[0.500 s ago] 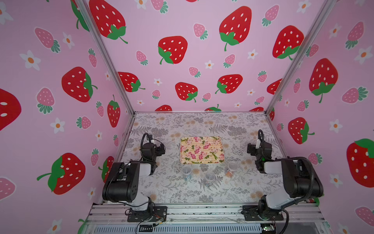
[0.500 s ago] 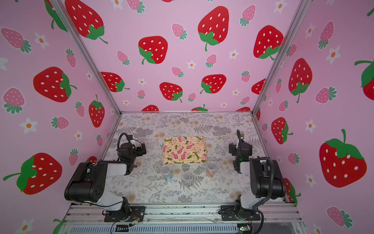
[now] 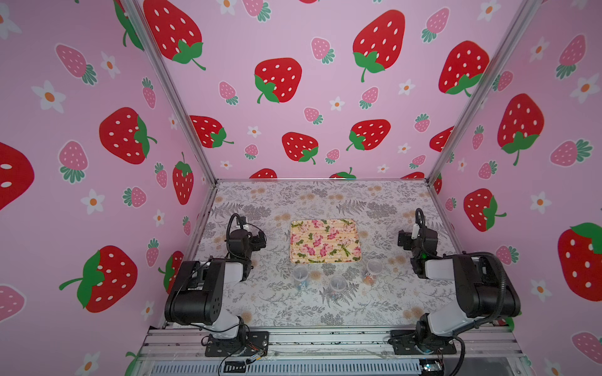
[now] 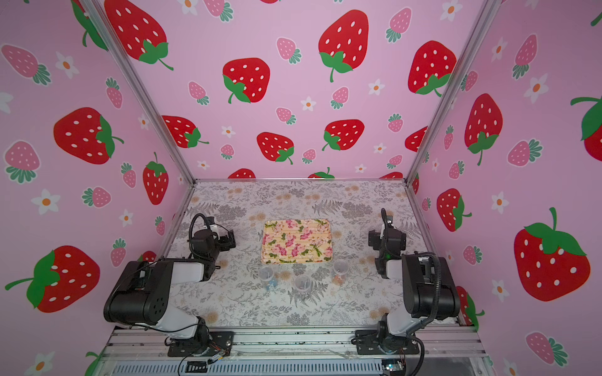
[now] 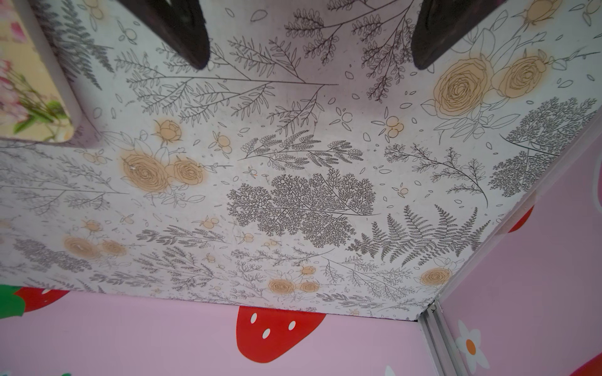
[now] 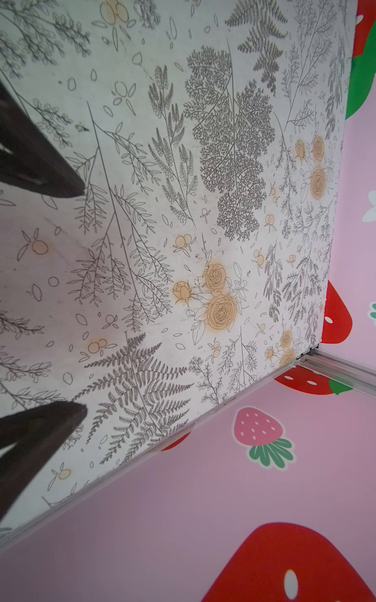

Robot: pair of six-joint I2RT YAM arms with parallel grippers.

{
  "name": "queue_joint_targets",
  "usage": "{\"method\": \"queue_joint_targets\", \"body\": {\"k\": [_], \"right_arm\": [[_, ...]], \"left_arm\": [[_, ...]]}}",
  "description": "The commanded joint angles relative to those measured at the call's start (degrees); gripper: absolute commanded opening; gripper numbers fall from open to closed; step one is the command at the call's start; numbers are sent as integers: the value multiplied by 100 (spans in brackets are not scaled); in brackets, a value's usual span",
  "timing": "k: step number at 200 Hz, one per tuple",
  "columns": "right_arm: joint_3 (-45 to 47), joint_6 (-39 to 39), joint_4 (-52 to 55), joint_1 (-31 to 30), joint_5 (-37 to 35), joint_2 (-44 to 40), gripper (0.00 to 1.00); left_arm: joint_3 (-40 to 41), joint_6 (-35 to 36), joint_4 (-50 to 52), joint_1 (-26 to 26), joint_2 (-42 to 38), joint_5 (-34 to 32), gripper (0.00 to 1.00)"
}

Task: Pour the candies out of the jar
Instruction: Pick up the jar from the center of the board.

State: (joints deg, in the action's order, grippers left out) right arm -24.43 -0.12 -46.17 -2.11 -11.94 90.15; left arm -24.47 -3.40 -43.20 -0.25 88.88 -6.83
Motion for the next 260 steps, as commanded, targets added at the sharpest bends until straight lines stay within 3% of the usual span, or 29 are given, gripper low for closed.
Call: {"method": "queue_joint_targets", "body": {"k": [1,123,152,174,189,206,227,260], "right_arm": [[-124,31,-48,-17,-30,38,99],[-32,48,-212,-34,-107,-149,99],[-1000,-353,3140,-191,-241,-1822,99],[-1575,-747,4930,-445,-127,-2689,99],[-1902,-1099,6026,-626,-68,-3101,99],[-2247,-1585,7263,-760,44,-3384,99],[-2543,-2079,8549,-1071,288,-3435,99],[-2724,-2608,9370,-1956,540,-3467,99]], "left_arm": [[-182,57,-30,16,7,74,99],[-145,13,-110,6,-90,-93,99],[-1325,-423,3013,-31,-1121,-391,99],[-1857,-662,4188,-230,-1704,219,99],[-2173,-685,4834,-616,-1971,192,99],[-2385,-730,5281,-1141,-2210,57,99],[-2302,-742,5226,-1684,-2424,397,99],[-2247,-876,5217,-2388,-2437,260,99]]}}
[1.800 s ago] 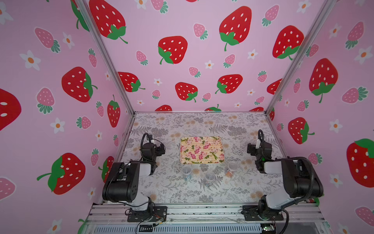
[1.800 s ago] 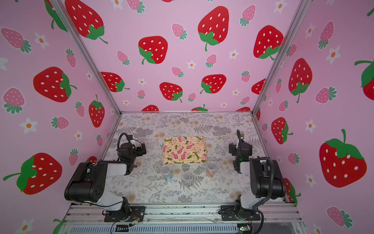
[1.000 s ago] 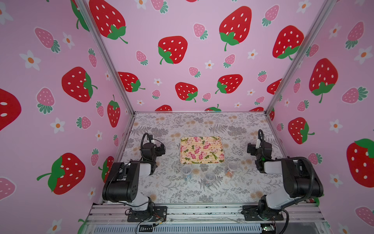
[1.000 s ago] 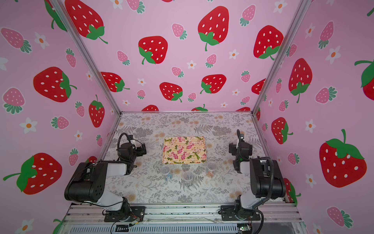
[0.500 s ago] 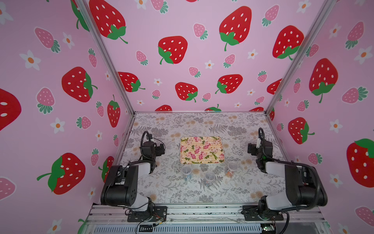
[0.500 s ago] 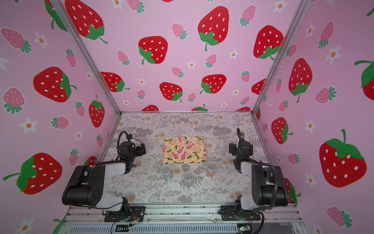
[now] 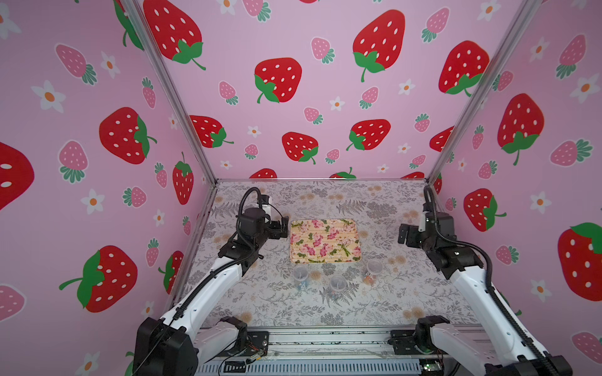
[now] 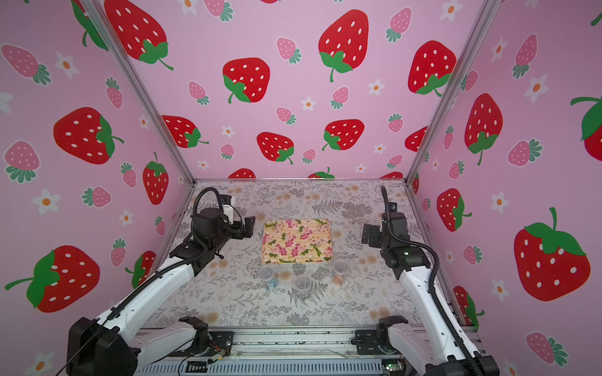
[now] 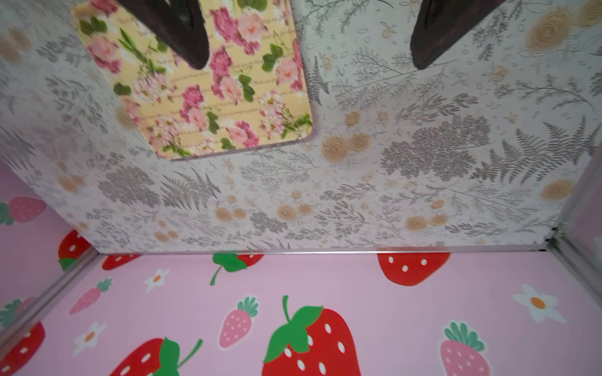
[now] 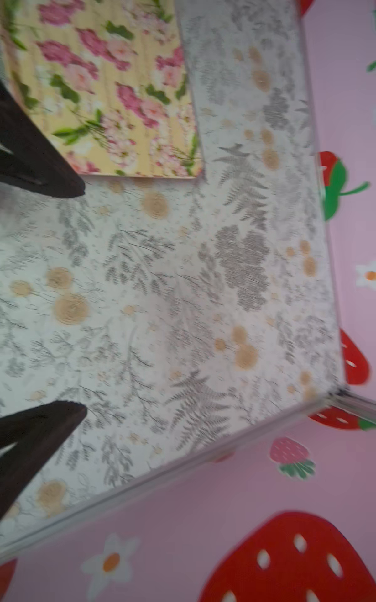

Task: Pour the candies out of the jar
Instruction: Pick up the jar from the center of the board.

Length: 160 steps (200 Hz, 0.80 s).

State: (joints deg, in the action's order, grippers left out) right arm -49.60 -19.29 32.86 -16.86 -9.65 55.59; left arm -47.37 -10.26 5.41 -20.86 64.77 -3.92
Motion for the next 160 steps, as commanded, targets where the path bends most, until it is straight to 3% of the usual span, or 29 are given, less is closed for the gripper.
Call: {"method": "queue_joint_targets", "body": {"k": [1,46,124,160], "right_arm": [[-207,-704,1481,-505,321,-4,99],[-441,-954,2025,-1528,455,419,99],[-497,-1052,1825,-1997,777,913,100],[-548,-1067,1780,-2162,807,1287,93]], "left_arm": [[44,-197,356,-342,-22,-35,99],[120,-487,356,-711,46,216,99],[571,-871,109,-797,-202,475,99],[554,-901,111,-796,-176,583,99]]}}
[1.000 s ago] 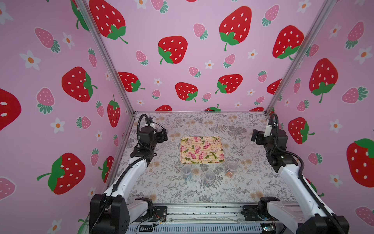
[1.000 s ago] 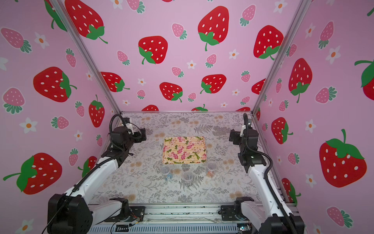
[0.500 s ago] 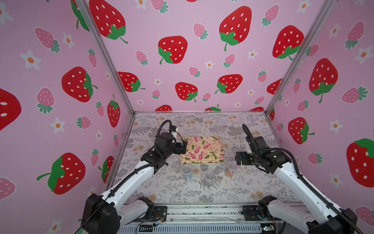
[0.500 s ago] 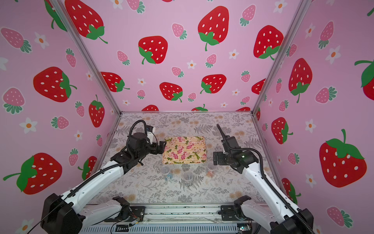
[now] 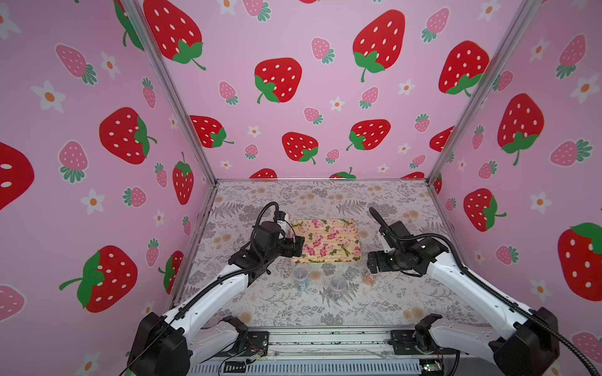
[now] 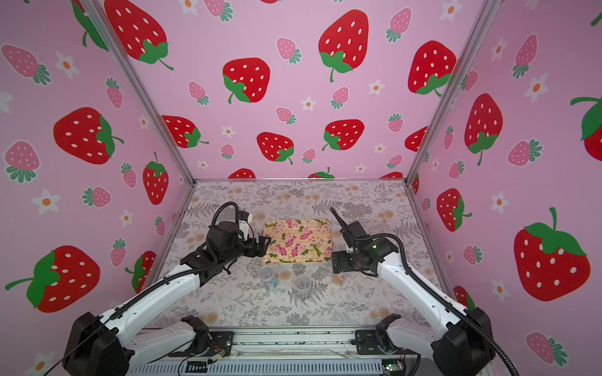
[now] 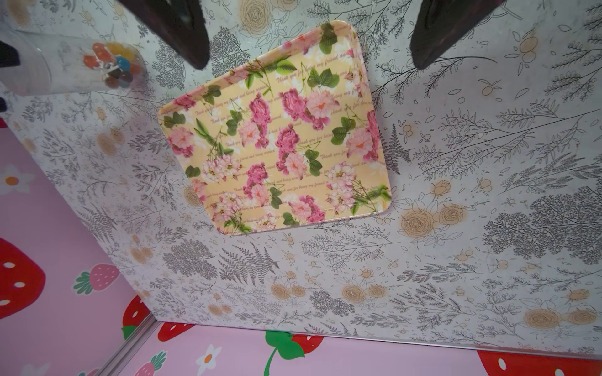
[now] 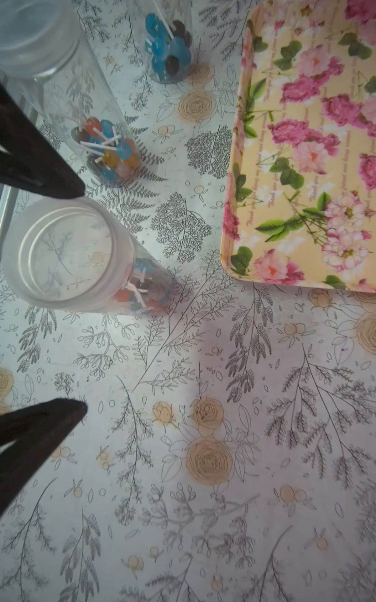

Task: Pour the candies out of the jar
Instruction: Pick up the jar from the center of the board.

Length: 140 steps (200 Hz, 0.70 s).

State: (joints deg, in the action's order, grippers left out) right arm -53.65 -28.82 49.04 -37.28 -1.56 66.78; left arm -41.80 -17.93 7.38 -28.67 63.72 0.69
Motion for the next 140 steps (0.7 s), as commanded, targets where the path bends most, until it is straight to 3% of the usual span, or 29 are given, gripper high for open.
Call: {"method": "queue_joint_targets", "body": {"k": [1,140], "right_arm": [[-145,-115,161,-126,-6,177,93],[-225,-186,299,-396,-44,625,63]], "left_arm": [[-3,-137,-87,-16,-66,123,99],[-87,-149,-166,0,-7,274,99]]}}
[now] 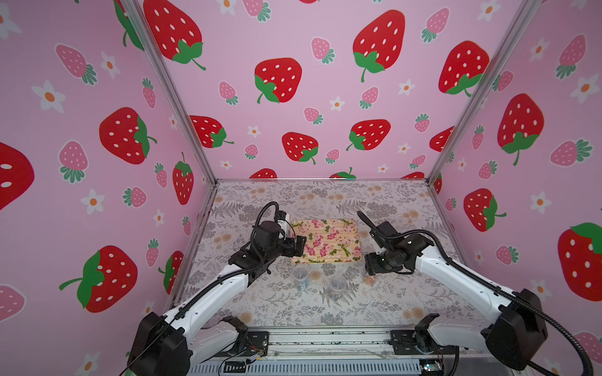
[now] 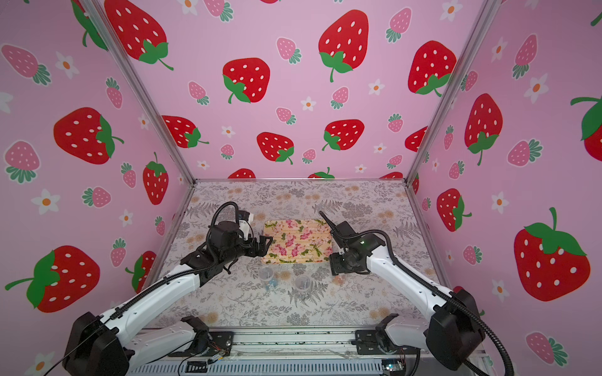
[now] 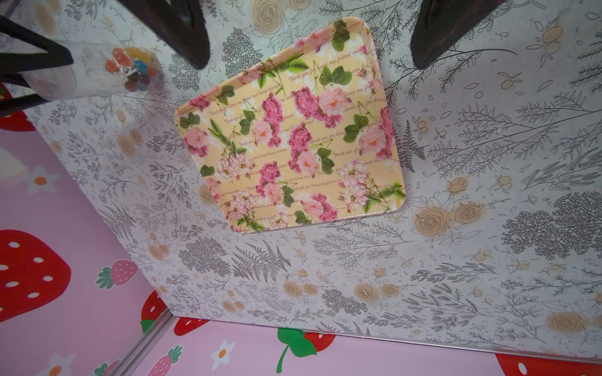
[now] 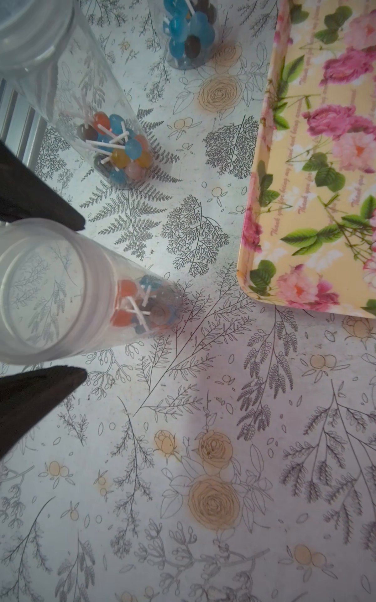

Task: Pour the candies out of the jar
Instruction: Pick up the jar from the center of the board.

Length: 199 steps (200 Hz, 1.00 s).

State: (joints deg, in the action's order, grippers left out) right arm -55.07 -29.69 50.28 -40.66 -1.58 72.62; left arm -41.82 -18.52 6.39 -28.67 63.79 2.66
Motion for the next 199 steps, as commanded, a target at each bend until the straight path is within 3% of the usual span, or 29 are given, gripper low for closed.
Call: {"method": "queue_joint_targets", "body": {"k": [1,84,134,166,199], "right_arm": [[-83,-98,166,-61,-43,41,63],[7,-204,279,-138,-65,125,67],[-91,-125,349,-159,-24,235,60],[-33,-183,393,-165,-44,204,67],[5,-213,401,-183,-52,191,66]], "left_arm": [[-83,-90,-68,1,-14,73,99],[-129,-106,-99,43,-7,198,99],[-168,-124,-147,63,28,311,99],[-203,-99,-138,64,46,357,99],[-247,-81,-143,69,81,393,99]]}}
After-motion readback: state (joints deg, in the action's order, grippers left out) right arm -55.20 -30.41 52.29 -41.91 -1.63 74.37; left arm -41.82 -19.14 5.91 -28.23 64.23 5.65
